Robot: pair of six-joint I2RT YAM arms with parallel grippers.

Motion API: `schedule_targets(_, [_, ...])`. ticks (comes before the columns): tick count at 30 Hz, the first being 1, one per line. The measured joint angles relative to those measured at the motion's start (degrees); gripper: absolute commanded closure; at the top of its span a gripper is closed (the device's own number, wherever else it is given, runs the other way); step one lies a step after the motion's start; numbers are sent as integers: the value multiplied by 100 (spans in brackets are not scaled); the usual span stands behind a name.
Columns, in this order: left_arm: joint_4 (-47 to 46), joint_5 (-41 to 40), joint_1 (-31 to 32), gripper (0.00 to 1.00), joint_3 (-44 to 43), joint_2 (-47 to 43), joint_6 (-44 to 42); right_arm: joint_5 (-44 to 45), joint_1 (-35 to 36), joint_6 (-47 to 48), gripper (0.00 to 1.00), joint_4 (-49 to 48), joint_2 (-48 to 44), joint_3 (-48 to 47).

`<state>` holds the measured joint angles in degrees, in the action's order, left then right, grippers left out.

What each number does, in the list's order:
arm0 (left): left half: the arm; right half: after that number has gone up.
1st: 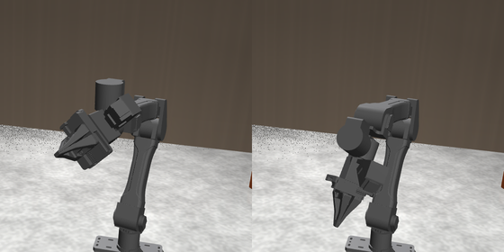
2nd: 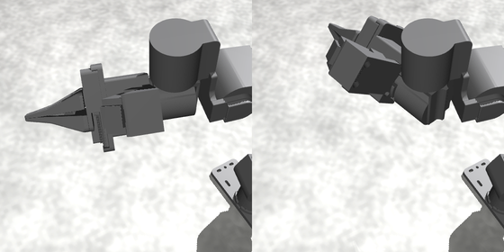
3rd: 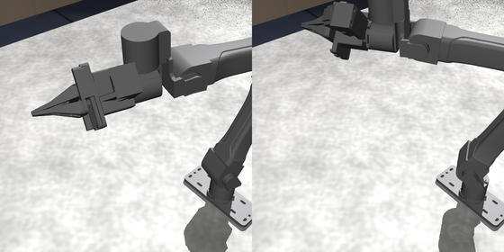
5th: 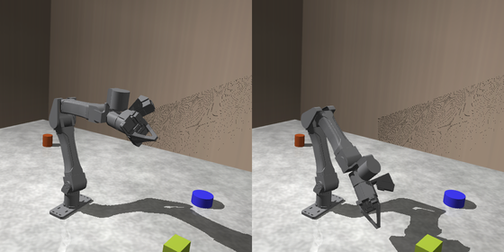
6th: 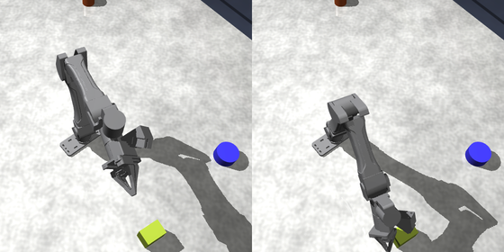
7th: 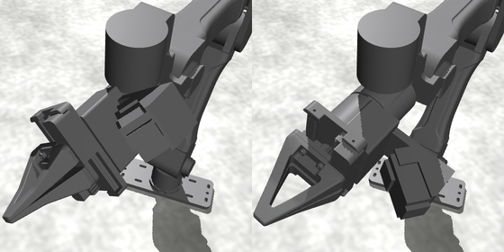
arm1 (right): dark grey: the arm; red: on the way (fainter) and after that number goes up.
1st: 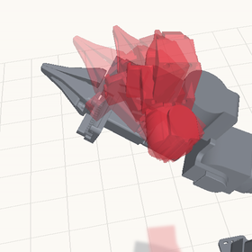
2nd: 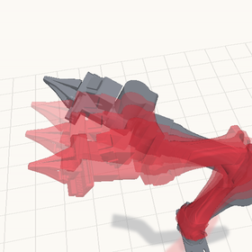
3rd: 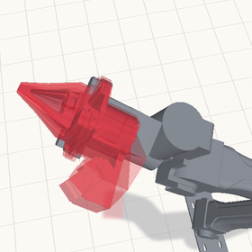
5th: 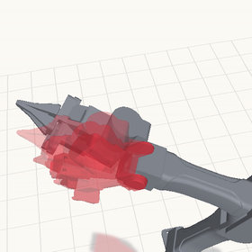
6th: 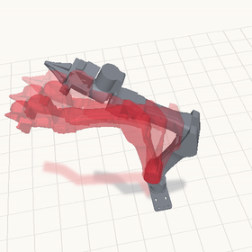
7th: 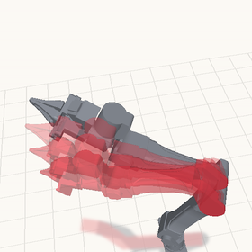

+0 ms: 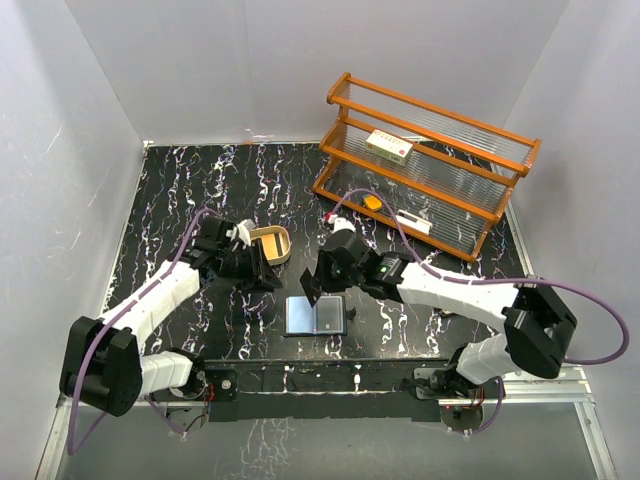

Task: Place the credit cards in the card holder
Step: Insert the credit card into the card holder.

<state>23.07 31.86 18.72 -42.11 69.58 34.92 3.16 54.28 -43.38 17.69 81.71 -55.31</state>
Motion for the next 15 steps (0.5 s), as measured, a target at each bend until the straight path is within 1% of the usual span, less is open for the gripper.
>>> schedule_targets(4, [-223,-109,302,69,330,-2,221,-94,4,-85,96,127,-295,378])
schedule_targets(6, [-341,-168,479,71,525,-2,343,-127,4,-129,96,214,-354,490])
schedule_targets(10, [-494,-304,761,80,765,28,503,-232,4,-210,96,223,-367,627])
schedule_targets(12, [-645,-334,820,83,852,61,570,-304,4,-275,96,179,-391,730])
schedule_targets(15, [-841,-378,866,86,1005,109,658,-348,4,-358,95,90,-431,909])
